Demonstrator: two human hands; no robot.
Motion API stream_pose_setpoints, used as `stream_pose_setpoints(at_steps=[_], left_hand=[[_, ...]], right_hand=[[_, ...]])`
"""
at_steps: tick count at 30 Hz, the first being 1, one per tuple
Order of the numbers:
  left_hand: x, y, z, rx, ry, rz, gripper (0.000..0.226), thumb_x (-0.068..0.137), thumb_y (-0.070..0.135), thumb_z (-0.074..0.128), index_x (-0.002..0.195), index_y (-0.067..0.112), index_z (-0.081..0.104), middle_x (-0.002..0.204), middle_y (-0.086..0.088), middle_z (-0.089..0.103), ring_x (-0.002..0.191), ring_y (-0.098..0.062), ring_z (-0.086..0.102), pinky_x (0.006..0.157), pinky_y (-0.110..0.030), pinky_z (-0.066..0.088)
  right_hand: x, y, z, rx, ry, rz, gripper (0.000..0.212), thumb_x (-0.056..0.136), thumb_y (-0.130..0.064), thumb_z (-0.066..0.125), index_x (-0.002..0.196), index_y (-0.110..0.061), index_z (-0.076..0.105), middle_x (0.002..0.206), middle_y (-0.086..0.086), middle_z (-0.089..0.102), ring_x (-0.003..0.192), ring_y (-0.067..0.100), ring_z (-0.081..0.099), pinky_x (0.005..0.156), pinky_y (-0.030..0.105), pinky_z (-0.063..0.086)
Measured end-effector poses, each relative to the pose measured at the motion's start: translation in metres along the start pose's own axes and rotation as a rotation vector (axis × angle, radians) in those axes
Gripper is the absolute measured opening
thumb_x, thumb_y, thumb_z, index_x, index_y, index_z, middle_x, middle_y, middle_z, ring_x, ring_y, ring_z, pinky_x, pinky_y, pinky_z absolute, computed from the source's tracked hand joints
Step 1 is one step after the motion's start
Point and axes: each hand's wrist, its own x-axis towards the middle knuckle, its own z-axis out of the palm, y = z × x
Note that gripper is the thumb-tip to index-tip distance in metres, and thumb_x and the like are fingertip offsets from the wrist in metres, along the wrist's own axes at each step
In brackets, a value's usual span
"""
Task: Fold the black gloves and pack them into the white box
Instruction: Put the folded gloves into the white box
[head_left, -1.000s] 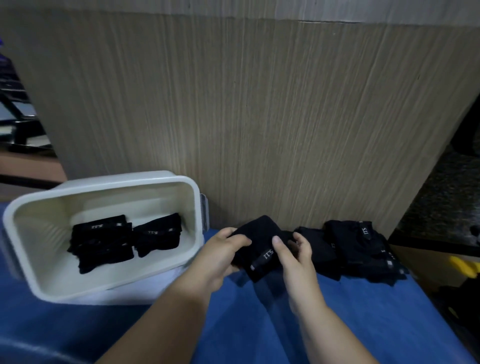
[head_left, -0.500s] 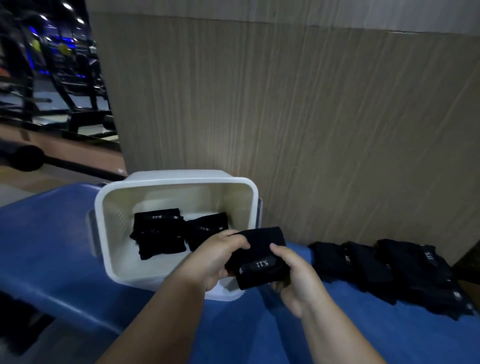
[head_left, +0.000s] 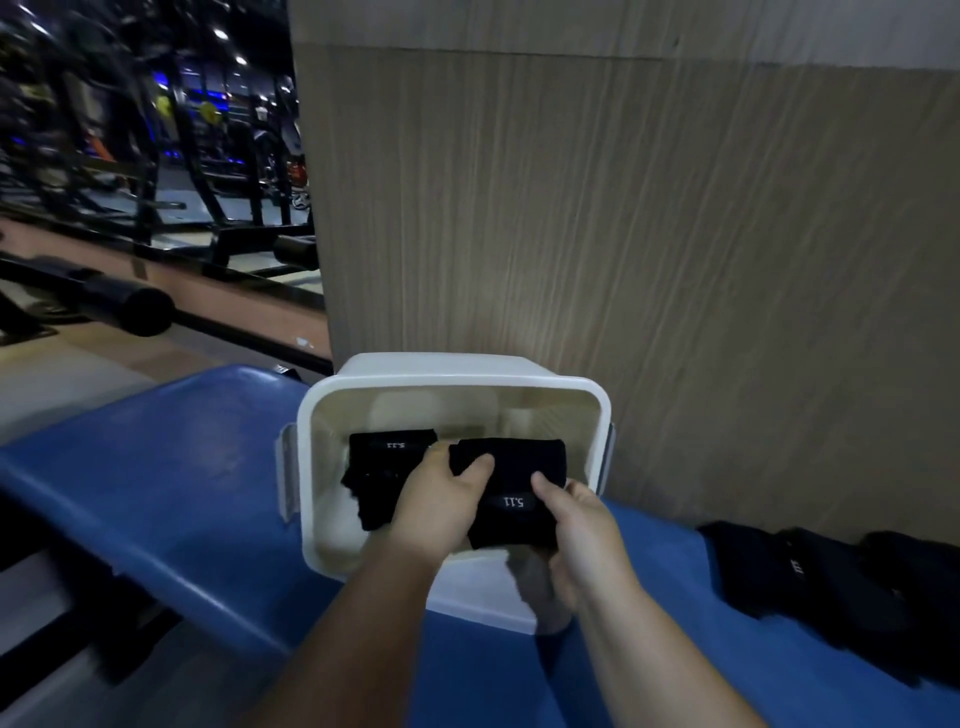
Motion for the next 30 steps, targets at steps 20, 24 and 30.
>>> stream_pose_setpoints(at_steps=[20,24,30], left_hand=[[0.029,-0.039,-0.022,0.824,0.002,0.141,0.052,0.101,0.036,0.030,0.151,0.029,0.017,0.160,0.009,0.013,0.148,-0.016,0.001,0.118,-0.040,-0.003],[0.030,-0.040,-0.023,0.855,0.021,0.124,0.056,0.101,0.038,0.032,0.152,0.033,0.011,0.160,0.011,0.012,0.147,-0.015,0.002,0.118,-0.040,-0.001],[0.030,-0.042,-0.020,0.940,-0.008,0.120,0.056,0.100,0.037,0.032,0.149,0.046,0.006,0.160,0.007,0.009,0.147,-0.019,-0.002,0.118,-0.043,-0.003]], right_hand=[[0.063,0.006,0.037,-0.333,0.196,-0.065,0.009,0.087,-0.027,0.063,0.087,-0.018,0.062,0.089,0.009,0.070,0.083,0.029,0.068,0.082,0.049,0.057],[0.069,0.009,0.039,-0.493,0.235,-0.084,0.012,0.087,-0.027,0.062,0.080,-0.018,0.056,0.084,0.009,0.066,0.081,0.029,0.065,0.081,0.049,0.056],[0.073,0.007,0.041,-0.659,0.255,-0.052,0.016,0.087,-0.027,0.059,0.092,-0.012,0.056,0.081,0.004,0.061,0.082,0.028,0.064,0.080,0.046,0.057]])
